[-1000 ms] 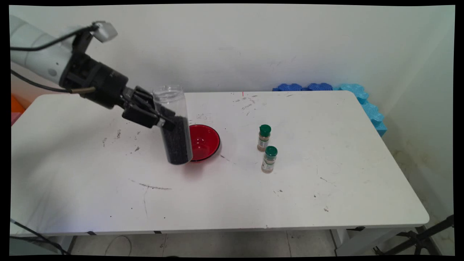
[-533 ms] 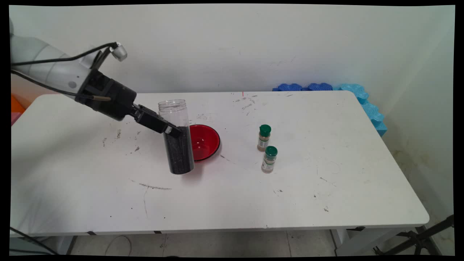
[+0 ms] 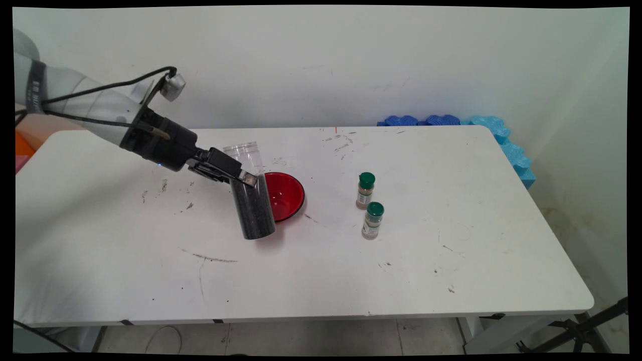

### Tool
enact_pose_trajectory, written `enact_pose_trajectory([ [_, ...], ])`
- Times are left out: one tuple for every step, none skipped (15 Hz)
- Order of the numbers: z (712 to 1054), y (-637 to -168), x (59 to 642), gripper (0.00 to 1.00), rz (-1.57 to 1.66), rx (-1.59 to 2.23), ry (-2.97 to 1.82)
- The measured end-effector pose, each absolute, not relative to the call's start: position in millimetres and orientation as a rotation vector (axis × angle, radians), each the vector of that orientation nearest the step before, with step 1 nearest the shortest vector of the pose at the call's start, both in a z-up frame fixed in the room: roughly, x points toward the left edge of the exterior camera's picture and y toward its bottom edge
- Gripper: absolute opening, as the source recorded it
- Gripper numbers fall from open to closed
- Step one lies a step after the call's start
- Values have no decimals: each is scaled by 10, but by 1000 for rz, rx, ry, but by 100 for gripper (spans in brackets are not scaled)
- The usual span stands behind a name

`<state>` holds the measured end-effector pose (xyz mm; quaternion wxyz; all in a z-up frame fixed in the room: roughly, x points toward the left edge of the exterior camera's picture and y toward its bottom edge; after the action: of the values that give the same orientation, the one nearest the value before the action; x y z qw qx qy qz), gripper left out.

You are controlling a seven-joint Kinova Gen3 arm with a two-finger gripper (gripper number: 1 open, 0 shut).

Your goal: Pour the black seasoning powder in the red bowl

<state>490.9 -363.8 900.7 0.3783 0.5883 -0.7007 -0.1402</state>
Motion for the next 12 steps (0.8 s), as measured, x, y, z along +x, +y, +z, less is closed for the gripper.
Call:
enact_pose_trajectory([
  [8982, -3651, 4909, 0, -372, 1531, -1768],
  [8966, -3662, 4905, 0, -381, 1549, -1754],
  [8944, -3674, 4902, 0, -398, 1576, -1729],
  [8921, -3686, 4899, 0, -419, 1607, -1701],
  [8900, -3699, 4893, 0, -440, 1637, -1674],
  [8883, -3707, 4886, 0, -463, 1664, -1647],
  [8865, -3714, 4878, 0, -491, 1697, -1615],
  [8847, -3720, 4870, 0, -520, 1730, -1582],
  [8833, -3725, 4863, 0, -544, 1758, -1553],
  [8817, -3733, 4855, 0, -570, 1788, -1520],
  [8802, -3740, 4848, 0, -594, 1816, -1489],
  [8790, -3751, 4838, 0, -615, 1837, -1463],
])
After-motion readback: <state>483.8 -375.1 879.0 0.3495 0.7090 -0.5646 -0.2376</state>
